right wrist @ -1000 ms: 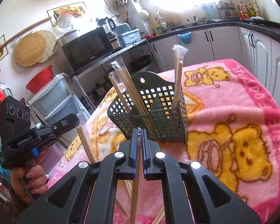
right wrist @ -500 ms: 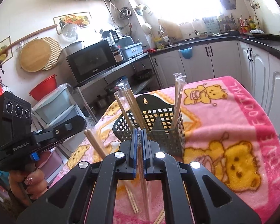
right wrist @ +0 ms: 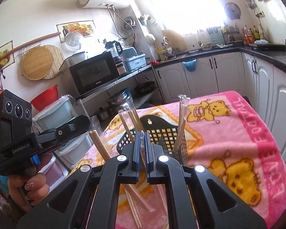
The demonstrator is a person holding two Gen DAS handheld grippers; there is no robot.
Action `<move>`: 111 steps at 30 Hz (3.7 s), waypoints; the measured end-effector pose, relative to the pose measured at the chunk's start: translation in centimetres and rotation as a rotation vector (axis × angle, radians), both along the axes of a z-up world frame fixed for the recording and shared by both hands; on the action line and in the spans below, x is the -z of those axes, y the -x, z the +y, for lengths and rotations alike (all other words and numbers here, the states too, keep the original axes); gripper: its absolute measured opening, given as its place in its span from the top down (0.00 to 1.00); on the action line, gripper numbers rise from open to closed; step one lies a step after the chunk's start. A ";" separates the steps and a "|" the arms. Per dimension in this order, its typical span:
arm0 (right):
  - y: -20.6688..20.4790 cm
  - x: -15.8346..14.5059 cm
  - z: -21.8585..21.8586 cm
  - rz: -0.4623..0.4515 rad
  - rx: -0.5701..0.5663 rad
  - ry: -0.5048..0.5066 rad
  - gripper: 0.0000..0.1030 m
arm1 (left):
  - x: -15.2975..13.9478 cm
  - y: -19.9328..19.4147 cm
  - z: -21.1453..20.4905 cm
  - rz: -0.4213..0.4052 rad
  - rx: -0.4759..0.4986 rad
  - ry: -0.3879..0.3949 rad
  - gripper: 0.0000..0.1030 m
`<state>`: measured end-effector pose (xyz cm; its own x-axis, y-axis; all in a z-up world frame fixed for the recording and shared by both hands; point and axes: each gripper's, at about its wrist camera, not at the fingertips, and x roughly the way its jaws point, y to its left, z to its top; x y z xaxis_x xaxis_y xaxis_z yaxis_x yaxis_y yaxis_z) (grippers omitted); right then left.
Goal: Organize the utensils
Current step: 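Lift the chopsticks with both tools and carry them toward the basket, then lower the held chopsticks into the basket slots with both tools, then open both tools to release the chopsticks and pull back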
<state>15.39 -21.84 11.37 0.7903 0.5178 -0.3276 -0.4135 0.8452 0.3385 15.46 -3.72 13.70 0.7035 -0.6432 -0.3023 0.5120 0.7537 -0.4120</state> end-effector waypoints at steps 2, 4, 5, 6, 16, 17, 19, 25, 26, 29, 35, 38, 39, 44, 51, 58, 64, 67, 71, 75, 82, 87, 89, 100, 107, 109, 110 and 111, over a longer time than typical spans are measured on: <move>-0.1 -0.4 0.2 -0.014 -0.004 0.002 0.95 | -0.5 -0.1 0.0 -0.011 -0.003 -0.001 1.00; -0.2 -0.8 0.4 -0.023 -0.009 0.003 0.95 | -0.9 -0.2 0.1 -0.023 -0.008 -0.005 1.00; -0.3 -1.0 0.5 -0.028 -0.011 0.003 0.95 | -1.2 -0.3 0.1 -0.028 -0.011 -0.005 1.00; -0.3 -1.3 0.6 -0.034 -0.014 0.004 0.95 | -1.4 -0.4 0.2 -0.034 -0.014 -0.005 1.00; -1.2 -3.7 2.4 -0.090 -0.047 0.012 0.95 | -3.7 -1.0 2.0 -0.092 -0.070 -0.001 1.00; -1.3 -4.0 2.6 -0.096 -0.050 0.011 0.95 | -4.0 -1.1 2.3 -0.097 -0.079 0.000 1.00; -1.4 -4.4 2.9 -0.105 -0.055 0.006 0.95 | -4.4 -1.3 2.7 -0.102 -0.088 0.002 1.00; -2.2 -5.2 3.9 -0.123 -0.063 -0.006 0.95 | -5.5 -2.0 3.9 -0.126 -0.130 -0.001 1.00; -2.3 -5.3 4.0 -0.123 -0.065 -0.006 0.95 | -5.6 -2.2 4.1 -0.126 -0.134 0.002 1.00; -2.7 -5.6 4.5 -0.128 -0.071 -0.008 0.95 | -5.9 -2.5 4.8 -0.132 -0.152 0.008 1.00; -3.3 -6.5 5.2 -0.146 -0.072 -0.009 0.95 | -6.5 -3.1 5.9 -0.146 -0.188 0.020 1.00; -3.7 -7.0 5.4 -0.158 -0.066 -0.011 0.95 | -6.8 -3.7 6.3 -0.150 -0.205 0.025 1.00; -3.8 -7.1 5.4 -0.162 -0.062 -0.011 0.95 | -6.9 -3.9 6.4 -0.149 -0.208 0.029 1.00; -4.6 -7.6 5.7 -0.177 -0.046 -0.003 0.95 | -6.9 -5.0 6.7 -0.131 -0.212 0.058 1.00; -5.9 -8.6 6.0 -0.197 -0.030 -0.001 0.95 | -6.3 -6.4 6.6 -0.110 -0.234 0.046 1.00; -6.9 -9.5 6.1 -0.231 -0.012 0.005 0.95 | -5.3 -7.6 6.6 -0.081 -0.249 0.041 1.00; -7.8 -9.7 6.1 -0.262 -0.001 0.009 0.95 | -4.5 -8.3 6.2 -0.069 -0.242 0.038 1.00; -8.4 -9.5 6.2 -0.268 0.007 0.018 0.95 | -4.1 -8.7 6.0 -0.061 -0.237 0.036 1.00; -9.2 -8.7 6.5 -0.261 0.015 0.030 0.95 | -3.5 -9.1 5.7 -0.054 -0.230 0.030 1.00; -10.3 -7.4 6.8 -0.239 0.028 0.045 0.95 | -2.9 -9.4 5.3 -0.046 -0.226 0.019 1.00; -11.8 -4.8 6.9 -0.178 0.048 0.063 0.95 | -0.9 -10.3 5.0 -0.004 -0.222 0.007 1.00; -12.1 -3.4 7.1 -0.143 0.059 0.083 0.95 | 0.5 -10.8 4.8 0.028 -0.221 -0.002 1.00; -12.1 -2.9 7.2 -0.128 0.065 0.095 0.91 | 0.9 -10.8 4.8 0.037 -0.223 -0.005 1.00; -10.6 -0.9 5.3 -0.079 0.105 0.126 0.67 | 2.5 -9.9 5.4 0.063 -0.262 -0.046 0.73; -9.1 -0.1 4.9 -0.076 0.111 0.155 0.61 | 2.9 -8.9 5.8 0.065 -0.290 -0.076 0.39; -8.6 0.1 4.7 -0.081 0.115 0.167 0.60 | 3.1 -8.5 6.0 0.064 -0.303 -0.092 0.32; -8.5 0.2 4.6 -0.081 0.115 0.170 0.60 | 3.2 -8.3 6.0 0.065 -0.308 -0.095 0.27; -8.2 0.3 4.5 -0.081 0.117 0.175 0.59 | 3.3 -8.1 6.1 0.067 -0.311 -0.098 0.24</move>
